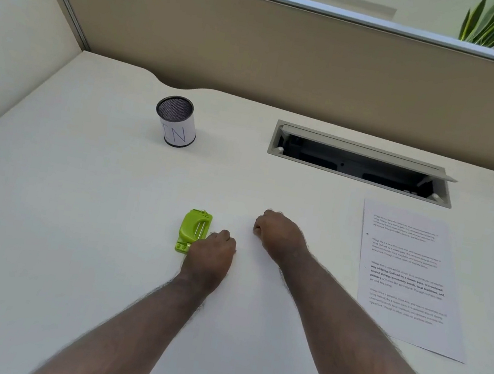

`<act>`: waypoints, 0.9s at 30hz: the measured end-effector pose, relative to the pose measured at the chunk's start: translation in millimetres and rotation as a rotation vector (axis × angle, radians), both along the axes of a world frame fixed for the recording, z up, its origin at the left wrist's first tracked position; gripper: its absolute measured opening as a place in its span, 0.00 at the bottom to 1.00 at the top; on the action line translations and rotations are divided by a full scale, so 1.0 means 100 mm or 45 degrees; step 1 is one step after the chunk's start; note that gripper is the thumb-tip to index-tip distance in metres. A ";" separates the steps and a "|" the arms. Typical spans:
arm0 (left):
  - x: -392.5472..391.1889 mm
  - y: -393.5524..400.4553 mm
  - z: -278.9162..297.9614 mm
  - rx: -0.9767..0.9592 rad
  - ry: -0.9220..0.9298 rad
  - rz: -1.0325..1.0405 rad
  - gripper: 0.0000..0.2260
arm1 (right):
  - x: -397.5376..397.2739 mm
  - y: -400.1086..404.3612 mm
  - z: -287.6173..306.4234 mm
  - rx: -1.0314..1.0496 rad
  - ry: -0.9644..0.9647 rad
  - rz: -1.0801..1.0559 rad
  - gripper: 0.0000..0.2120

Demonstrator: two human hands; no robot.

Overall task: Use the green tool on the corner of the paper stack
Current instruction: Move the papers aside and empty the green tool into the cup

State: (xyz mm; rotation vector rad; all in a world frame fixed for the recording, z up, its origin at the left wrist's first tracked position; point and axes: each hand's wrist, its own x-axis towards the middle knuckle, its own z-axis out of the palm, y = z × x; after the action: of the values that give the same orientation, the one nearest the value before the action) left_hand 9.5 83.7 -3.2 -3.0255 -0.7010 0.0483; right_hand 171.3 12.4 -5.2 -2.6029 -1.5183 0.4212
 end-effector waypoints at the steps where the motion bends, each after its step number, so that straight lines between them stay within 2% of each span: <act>1: 0.00 0.00 0.00 0.003 0.003 -0.002 0.12 | -0.01 0.00 -0.01 0.000 -0.014 -0.005 0.11; 8: 0.00 0.00 -0.02 0.036 0.028 -0.013 0.11 | -0.08 0.03 -0.09 -0.087 -0.142 -0.069 0.10; 10: 0.02 0.00 -0.01 0.040 0.044 -0.016 0.12 | -0.07 0.01 -0.10 -0.065 -0.040 -0.171 0.11; 13: 0.05 0.00 -0.01 0.048 0.068 -0.021 0.10 | 0.03 -0.08 -0.09 0.103 0.328 -0.453 0.12; 15: 0.07 0.00 -0.02 0.023 0.060 -0.009 0.07 | 0.10 -0.16 -0.06 0.238 0.483 -0.539 0.11; 20: 0.06 -0.04 -0.02 -0.035 0.000 0.033 0.11 | 0.13 -0.32 0.01 0.430 0.670 -0.648 0.16; 23: 0.04 -0.02 -0.02 -0.102 -0.100 0.099 0.11 | 0.11 -0.33 0.04 0.454 0.760 -0.691 0.16; 25: 0.04 0.02 0.02 -0.209 -0.181 0.180 0.06 | 0.09 -0.30 0.05 0.460 0.796 -0.707 0.14; 27: 0.08 0.11 0.05 -0.399 -0.256 0.275 0.08 | 0.07 -0.22 0.07 0.476 0.806 -0.702 0.14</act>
State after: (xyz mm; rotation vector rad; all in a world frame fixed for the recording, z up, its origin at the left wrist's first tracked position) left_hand 17.1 94.2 1.7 -3.2635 -1.1361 -0.1583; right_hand 178.5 -9.6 1.8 -2.1559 -0.5830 0.7178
